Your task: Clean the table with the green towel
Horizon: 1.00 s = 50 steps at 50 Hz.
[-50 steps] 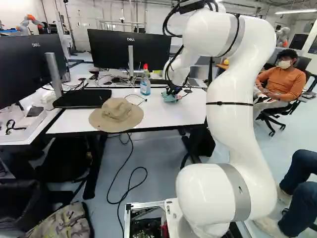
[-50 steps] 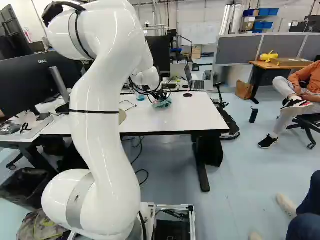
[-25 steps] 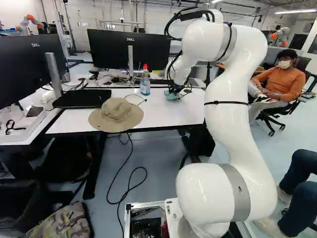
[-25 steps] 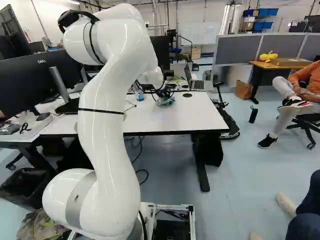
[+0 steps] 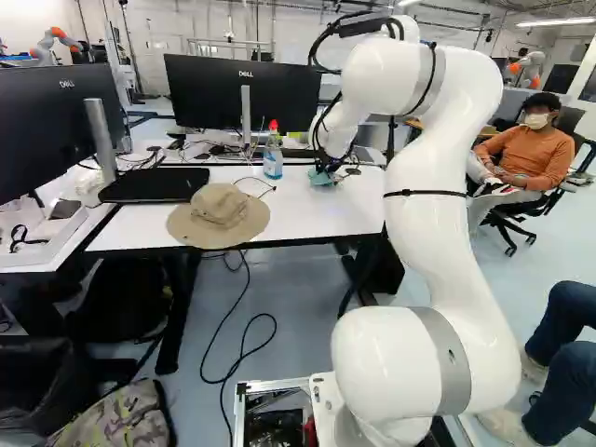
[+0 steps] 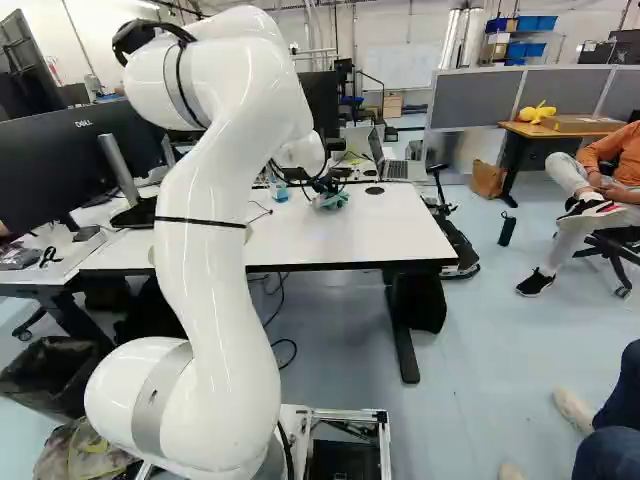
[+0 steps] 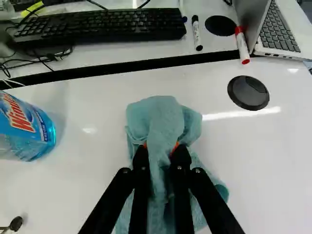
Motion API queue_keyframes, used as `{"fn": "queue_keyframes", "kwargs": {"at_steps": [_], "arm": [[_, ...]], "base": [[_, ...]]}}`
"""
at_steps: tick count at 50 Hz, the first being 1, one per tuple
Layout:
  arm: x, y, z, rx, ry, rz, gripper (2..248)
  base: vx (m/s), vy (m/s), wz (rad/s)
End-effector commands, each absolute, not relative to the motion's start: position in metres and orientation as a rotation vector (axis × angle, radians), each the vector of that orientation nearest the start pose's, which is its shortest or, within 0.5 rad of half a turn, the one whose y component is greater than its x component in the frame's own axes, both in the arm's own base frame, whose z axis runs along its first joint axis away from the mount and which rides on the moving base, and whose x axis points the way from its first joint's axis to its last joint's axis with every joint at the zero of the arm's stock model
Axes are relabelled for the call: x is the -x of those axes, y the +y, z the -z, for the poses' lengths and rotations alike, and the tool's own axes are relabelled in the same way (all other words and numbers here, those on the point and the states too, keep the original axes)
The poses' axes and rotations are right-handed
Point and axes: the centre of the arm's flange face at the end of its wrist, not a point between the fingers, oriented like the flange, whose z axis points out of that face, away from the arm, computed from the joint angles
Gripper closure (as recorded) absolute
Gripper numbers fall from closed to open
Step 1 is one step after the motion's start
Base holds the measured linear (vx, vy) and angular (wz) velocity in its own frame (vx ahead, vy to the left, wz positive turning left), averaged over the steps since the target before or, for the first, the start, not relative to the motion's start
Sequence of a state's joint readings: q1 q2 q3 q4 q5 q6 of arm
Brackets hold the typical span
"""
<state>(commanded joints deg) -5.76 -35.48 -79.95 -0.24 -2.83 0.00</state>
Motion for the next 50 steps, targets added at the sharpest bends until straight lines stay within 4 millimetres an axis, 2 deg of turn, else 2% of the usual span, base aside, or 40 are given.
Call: {"fn": "queue_keyframes", "kwargs": {"at_steps": [17,50], "arm": [[-0.671,-0.059,-0.436,2.975,0.125,1.098,198],[-0.595,-0.030,-0.473,3.044,0.071,0.835,198]], "base": [[0.000,0.000,0.000],[0.000,0.000,0.000]]}}
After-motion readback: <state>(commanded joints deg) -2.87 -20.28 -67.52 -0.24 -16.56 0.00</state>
